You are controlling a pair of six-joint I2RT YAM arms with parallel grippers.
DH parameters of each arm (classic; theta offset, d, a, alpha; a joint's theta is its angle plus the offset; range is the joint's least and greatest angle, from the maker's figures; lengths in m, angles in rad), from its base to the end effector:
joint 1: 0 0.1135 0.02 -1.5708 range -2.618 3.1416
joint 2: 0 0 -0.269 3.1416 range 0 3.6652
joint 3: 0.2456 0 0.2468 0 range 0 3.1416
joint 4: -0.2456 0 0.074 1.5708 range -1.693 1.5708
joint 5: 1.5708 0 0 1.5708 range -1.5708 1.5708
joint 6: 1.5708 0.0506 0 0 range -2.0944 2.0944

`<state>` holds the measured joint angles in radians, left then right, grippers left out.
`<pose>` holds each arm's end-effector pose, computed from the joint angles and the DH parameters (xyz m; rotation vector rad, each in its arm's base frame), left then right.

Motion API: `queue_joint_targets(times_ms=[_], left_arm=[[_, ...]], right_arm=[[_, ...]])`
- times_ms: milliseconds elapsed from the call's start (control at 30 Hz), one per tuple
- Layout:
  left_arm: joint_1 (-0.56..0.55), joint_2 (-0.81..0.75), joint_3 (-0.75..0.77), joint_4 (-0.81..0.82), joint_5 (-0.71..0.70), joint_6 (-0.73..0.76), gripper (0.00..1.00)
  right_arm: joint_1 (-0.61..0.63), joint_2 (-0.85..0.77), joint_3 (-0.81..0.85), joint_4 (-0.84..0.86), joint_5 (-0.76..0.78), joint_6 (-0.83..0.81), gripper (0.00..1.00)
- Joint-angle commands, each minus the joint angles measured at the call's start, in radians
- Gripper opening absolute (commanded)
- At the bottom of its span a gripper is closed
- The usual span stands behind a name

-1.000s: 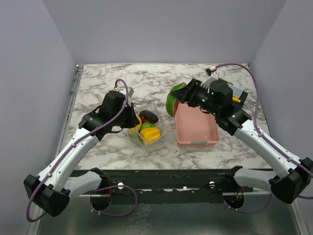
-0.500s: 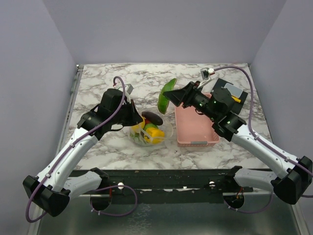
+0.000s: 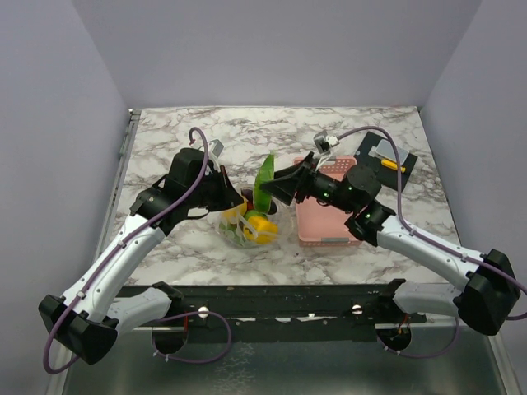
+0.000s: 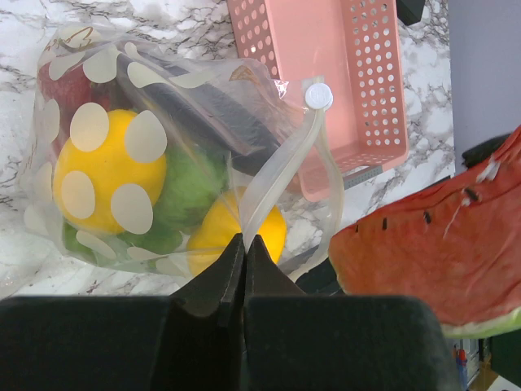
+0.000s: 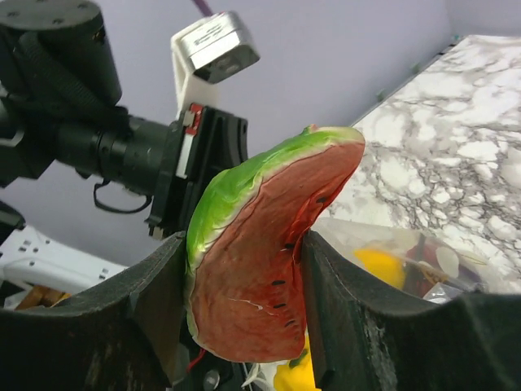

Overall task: Place the food in the zip-top bag and seal the zipper
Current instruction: Place the fake fruit in the zipper food storage bag.

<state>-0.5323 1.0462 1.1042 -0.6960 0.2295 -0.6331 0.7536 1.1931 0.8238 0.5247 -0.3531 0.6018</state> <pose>0.1836 -0.1215 0.3467 0.0177 2.3398 -0.8719 0.1964 0.2083 0.3519 -0.4370 1.5115 1.3429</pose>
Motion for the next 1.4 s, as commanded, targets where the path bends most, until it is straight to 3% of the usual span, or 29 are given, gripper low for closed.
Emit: queue_joint_targets(times_ms=[0, 200, 467, 700, 833, 1167, 1367], left_arm=[[-0.005, -0.002, 0.031, 0.054, 0.031, -0.022, 0.0], [-0.005, -0.006, 0.009, 0.056, 0.022, -0.01, 0.0], [-0.005, -0.019, -0.018, 0.056, 0.018, 0.007, 0.0], [-0.005, -0.033, -0.044, 0.055, 0.018, 0.024, 0.0], [-0.005, -0.038, -0.05, 0.049, 0.02, 0.038, 0.0], [-0.005, -0.05, -0.062, 0.04, 0.027, 0.073, 0.0], [-0.005, -0.061, -0.063, 0.035, 0.043, 0.088, 0.0]], right_arm=[[0.012, -0.013, -0.024, 0.04, -0.135, -0.066, 0.24], [0.013, -0.01, 0.074, -0.224, -0.245, -0.135, 0.24], [0.011, 0.045, 0.183, -0.435, -0.449, -0.105, 0.22], [0.011, 0.07, 0.204, -0.521, -0.561, -0.055, 0.21], [0.012, 0.088, 0.214, -0.608, -0.587, -0.033, 0.25], [0.012, 0.202, 0.274, -0.631, -0.572, 0.132, 0.26], [0.011, 0.285, 0.34, -0.665, -0.52, 0.2, 0.31]])
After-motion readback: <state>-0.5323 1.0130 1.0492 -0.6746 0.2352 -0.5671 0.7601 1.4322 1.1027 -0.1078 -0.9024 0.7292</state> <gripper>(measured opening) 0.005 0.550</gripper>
